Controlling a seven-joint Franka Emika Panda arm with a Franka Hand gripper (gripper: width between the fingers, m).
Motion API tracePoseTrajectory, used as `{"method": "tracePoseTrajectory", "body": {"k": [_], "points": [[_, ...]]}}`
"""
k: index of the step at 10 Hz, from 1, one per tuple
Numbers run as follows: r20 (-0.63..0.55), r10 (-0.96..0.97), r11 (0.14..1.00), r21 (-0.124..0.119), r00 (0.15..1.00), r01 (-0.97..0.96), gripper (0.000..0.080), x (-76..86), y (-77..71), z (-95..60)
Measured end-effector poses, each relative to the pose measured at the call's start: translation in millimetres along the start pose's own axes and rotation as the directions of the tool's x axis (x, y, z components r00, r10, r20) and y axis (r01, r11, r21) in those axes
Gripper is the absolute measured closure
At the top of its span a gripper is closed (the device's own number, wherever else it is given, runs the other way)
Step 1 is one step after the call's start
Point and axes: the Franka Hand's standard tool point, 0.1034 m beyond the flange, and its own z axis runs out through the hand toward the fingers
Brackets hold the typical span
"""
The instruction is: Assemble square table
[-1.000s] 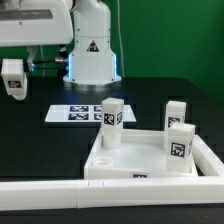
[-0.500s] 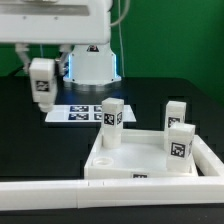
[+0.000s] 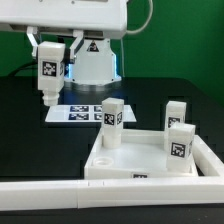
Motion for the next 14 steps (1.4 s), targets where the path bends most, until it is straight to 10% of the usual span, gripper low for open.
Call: {"method": "tracePoseTrajectory", "body": {"k": [4,7,8,13,14], "points": [[-0.009,0.004,1.0,-0.007,1.0,-0.005,0.0509,-9.5,-14.6,13.4],[0.001,0.12,0.991,0.066,0.993,-0.12,0.0509,4.5,-104.8,52.6],[-0.008,0.11,0.992,0.069,0.994,-0.11,0.0509,9.5,-112.2,53.3],[-0.006,0.111,0.992,0.061,0.994,-0.11,0.0509,6.2,-106.3,55.5],[-0.05,0.066,0.998,0.029,0.997,-0.064,0.0509,-0.7,-85.9,57.5]]}}
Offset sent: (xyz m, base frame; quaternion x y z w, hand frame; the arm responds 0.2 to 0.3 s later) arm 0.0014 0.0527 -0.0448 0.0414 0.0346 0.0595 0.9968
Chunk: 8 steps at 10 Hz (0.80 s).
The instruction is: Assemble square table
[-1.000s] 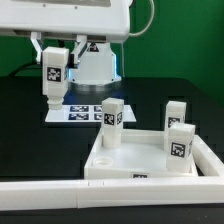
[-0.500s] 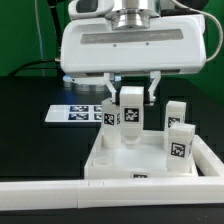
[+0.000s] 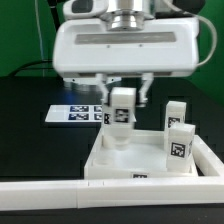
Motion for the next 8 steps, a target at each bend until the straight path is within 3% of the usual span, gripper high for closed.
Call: {"method": "tracePoseTrajectory", "body": {"k": [4,8], "points": [[0.024,0.017,1.0,-0.023,1.0,-0.016,0.0509,-10.4,23.3,10.1],[0.035,0.011,1.0,-0.017,0.999,-0.011,0.0509,-16.7,14.9,16.6]]}}
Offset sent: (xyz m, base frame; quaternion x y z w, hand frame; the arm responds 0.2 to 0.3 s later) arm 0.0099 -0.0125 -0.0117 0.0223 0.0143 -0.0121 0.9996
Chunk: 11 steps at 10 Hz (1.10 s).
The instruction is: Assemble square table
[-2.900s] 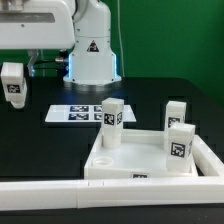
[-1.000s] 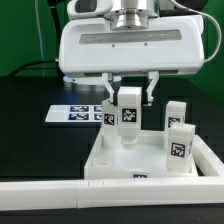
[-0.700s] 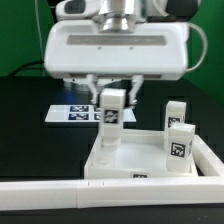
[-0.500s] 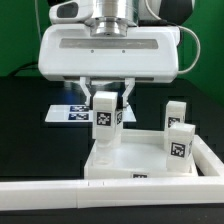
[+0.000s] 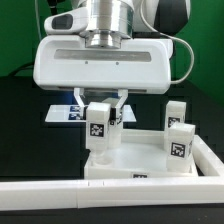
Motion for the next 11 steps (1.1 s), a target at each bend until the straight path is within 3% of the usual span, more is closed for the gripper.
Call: {"method": "tracePoseTrajectory", "body": {"k": [2,7,11], "points": [[0.001,-0.01,1.0,0.008,1.0,0.01,0.0509,-0.7,-9.5,0.0],[0.015,-0.017,1.0,0.0,1.0,0.017,0.0509,-10.9,-7.6,8.7],[-0.048,-0.025,1.0,-0.017,0.999,0.024,0.0509,-6.0,-5.5,11.9]]}}
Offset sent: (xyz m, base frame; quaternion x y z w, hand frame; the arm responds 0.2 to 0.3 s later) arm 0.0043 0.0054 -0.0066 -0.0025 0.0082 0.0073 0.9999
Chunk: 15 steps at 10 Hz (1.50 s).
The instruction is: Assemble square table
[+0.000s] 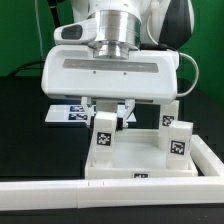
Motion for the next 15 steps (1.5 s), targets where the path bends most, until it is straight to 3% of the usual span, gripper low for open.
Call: {"method": "tracePoseTrajectory", "body": {"k": [3,4,5,10,11,13,15], "points": [[0.004,0.0,1.0,0.0,1.0,0.0,0.0439,-0.8,0.0,0.4],[0.004,0.0,1.0,0.0,1.0,0.0,0.024,-0.9,0.0,0.5],[0.004,0.0,1.0,0.0,1.0,0.0,0.0178,-0.9,0.0,0.5],[0.004,0.0,1.0,0.0,1.0,0.0,0.015,-1.0,0.1,0.5],[0.033,0.004,1.0,0.006,0.999,-0.004,0.015,-2.2,-0.1,1.7],[0.148,0.036,0.998,0.046,0.988,-0.044,0.015,17.4,-0.4,-4.5],[0.187,0.05,0.997,0.056,0.981,-0.061,0.015,24.1,2.2,-2.6]]}}
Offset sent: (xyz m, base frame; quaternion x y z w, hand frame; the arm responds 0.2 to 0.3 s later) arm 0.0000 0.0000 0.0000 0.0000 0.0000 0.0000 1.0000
